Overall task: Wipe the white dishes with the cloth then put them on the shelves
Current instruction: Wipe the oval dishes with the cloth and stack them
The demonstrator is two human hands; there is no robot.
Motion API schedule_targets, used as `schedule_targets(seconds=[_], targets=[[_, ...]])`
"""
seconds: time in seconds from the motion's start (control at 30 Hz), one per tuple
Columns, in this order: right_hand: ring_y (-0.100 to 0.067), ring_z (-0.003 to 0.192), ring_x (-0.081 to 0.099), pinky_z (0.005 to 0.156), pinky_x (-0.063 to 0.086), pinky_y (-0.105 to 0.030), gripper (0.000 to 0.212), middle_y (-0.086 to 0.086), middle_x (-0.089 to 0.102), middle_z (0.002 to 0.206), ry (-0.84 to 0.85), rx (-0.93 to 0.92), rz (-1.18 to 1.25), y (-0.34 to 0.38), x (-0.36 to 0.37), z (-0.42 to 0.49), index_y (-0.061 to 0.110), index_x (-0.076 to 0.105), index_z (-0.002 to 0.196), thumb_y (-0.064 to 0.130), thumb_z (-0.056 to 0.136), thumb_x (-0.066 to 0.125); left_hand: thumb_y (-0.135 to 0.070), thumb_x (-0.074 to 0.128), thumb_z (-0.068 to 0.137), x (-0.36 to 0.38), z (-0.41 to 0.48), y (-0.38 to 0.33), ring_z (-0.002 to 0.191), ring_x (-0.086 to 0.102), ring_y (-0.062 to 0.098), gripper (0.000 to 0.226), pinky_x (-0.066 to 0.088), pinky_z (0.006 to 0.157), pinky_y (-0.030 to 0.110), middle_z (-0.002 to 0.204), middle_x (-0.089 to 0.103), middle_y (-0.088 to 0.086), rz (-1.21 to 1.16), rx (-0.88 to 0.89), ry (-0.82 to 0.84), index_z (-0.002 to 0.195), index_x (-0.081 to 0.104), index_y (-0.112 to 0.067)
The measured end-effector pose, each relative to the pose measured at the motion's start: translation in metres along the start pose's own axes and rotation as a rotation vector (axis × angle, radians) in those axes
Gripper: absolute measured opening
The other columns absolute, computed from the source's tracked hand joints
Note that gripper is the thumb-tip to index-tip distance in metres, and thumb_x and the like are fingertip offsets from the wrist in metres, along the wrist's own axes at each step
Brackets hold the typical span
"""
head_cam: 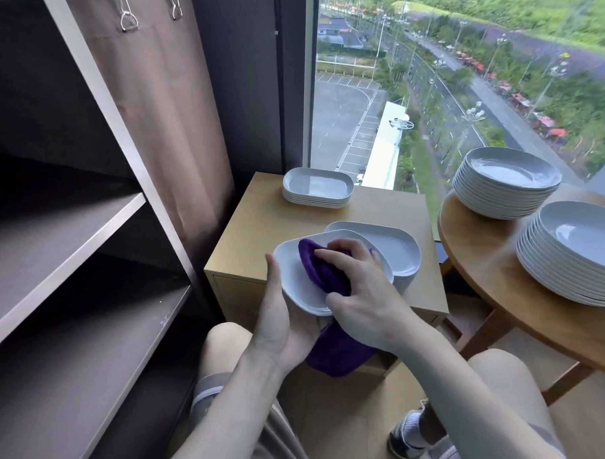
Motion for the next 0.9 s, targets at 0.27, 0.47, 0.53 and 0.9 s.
schedule_targets(seconds=[0.27, 0.47, 0.53, 0.9], targets=[[-0.022, 0.127, 0.034, 0.114, 0.029, -0.036, 0.077, 0.017, 0.036, 0.147, 0.121, -0.133, -0.170, 0.014, 0.030, -0.008, 0.040, 0.048, 0.143, 0.022, 0.069, 0.041, -0.074, 0.036, 0.099, -0.003, 0.003, -0.002, 0.119, 0.068, 0.037, 0.084, 0.059, 0.098, 0.044, 0.127, 0.068, 0.023, -0.085, 0.025, -0.136, 0.122, 0.073, -0.002], [-0.028, 0.120, 0.037, 0.109, 0.036, -0.039, 0.073, 0.011, 0.037, 0.145, 0.229, -0.174, -0.390, 0.004, 0.033, -0.029, 0.040, 0.049, 0.144, 0.021, 0.074, 0.039, -0.076, 0.035, 0.098, -0.012, 0.004, -0.016, 0.129, 0.062, 0.044, 0.085, 0.046, 0.114, 0.056, 0.138, 0.065, 0.024, -0.019, 0.091, -0.300, 0.142, 0.061, -0.008], [-0.027, 0.121, 0.037, 0.107, 0.038, -0.040, 0.071, 0.010, 0.037, 0.144, 0.219, -0.122, -0.455, -0.002, 0.029, -0.031, 0.038, 0.050, 0.143, 0.023, 0.074, 0.038, -0.071, 0.030, 0.102, -0.014, 0.005, -0.020, 0.133, 0.059, 0.042, 0.079, 0.046, 0.113, 0.055, 0.142, 0.063, 0.023, 0.015, 0.125, -0.287, 0.146, 0.057, -0.012], [-0.026, 0.116, 0.043, 0.102, 0.038, -0.036, 0.051, 0.003, 0.046, 0.125, 0.001, 0.351, -0.191, -0.064, -0.025, -0.002, 0.019, 0.066, 0.128, 0.004, 0.084, 0.045, -0.067, 0.033, 0.105, -0.002, -0.003, -0.010, 0.122, 0.068, 0.031, 0.064, 0.060, 0.086, 0.043, 0.137, 0.068, 0.013, 0.217, 0.085, -0.136, 0.139, 0.066, -0.023]])
Point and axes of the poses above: each hand's wrist, its own z-axis towards the middle knuckle, its own x-axis out of the palm, y = z × x, the point moved 2 cm from there along z, towards the middle knuckle
